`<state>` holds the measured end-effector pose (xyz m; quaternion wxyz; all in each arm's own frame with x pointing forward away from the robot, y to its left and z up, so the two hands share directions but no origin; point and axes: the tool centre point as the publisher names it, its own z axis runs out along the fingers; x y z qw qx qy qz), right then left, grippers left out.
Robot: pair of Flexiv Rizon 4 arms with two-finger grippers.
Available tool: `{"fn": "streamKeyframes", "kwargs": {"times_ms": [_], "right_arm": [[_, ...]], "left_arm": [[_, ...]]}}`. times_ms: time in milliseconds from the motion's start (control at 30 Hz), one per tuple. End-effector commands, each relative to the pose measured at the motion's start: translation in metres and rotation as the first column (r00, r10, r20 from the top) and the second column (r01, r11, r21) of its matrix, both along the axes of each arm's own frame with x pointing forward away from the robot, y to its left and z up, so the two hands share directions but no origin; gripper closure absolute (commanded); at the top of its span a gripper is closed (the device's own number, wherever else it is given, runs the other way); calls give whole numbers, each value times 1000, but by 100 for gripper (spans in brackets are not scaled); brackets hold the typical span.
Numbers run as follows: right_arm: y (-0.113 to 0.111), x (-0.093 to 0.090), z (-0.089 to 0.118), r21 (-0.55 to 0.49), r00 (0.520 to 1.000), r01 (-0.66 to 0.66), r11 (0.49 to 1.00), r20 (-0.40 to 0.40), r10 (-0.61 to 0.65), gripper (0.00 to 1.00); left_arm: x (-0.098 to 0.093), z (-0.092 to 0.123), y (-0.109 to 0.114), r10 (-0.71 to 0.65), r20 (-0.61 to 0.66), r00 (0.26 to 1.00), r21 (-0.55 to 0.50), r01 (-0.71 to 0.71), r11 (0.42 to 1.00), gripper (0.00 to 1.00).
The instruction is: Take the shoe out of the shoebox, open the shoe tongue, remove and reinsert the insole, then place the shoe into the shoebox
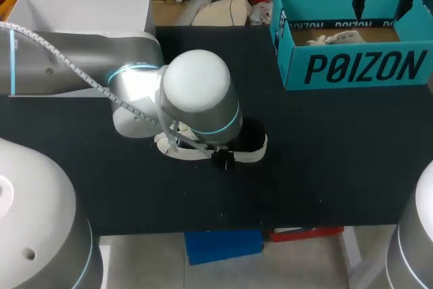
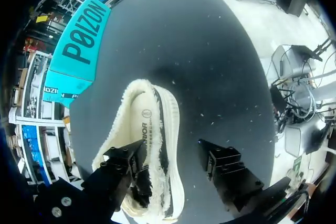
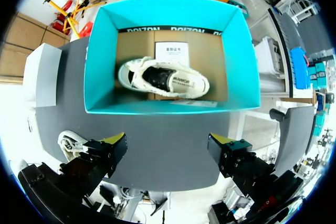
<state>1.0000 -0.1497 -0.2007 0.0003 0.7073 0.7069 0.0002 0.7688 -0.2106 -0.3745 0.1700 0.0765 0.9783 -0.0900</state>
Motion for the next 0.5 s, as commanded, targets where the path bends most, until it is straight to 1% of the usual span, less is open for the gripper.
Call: {"fn": "streamKeyframes", "kwargs": {"times_ms": [33, 100, 167, 267, 400, 433, 500], "right_arm": [[0, 0, 0, 0, 1000, 0, 1000, 0, 0, 0], [0, 0, 0, 0, 1000, 0, 1000, 0, 0, 0], [0, 0, 0, 0, 1000, 0, 1000, 0, 0, 0], [0, 0, 0, 0, 1000, 0, 1000, 0, 0, 0], [0, 0, 0, 0, 1000, 0, 1000, 0, 0, 0], [0, 0, 0, 0, 1000, 0, 1000, 0, 0, 0], [0, 0, 0, 0, 1000, 0, 1000, 0, 0, 0]], "left_arm": [[-19, 67, 32, -86, -103, 991, -243, 58, 968, 0], [-22, 84, 36, -95, -130, 987, -314, 50, 948, 0], [-22, 99, 45, -94, -151, 984, -365, 32, 930, 0], [-18, 114, 64, -96, -149, 984, -437, 21, 899, 0], [-11, 121, 99, -108, -145, 984, -502, 21, 864, 0], [-9, 121, 107, -92, -141, 986, -503, 9, 864, 0], [-7, 121, 123, -102, -137, 985, -520, 16, 854, 0]]}}
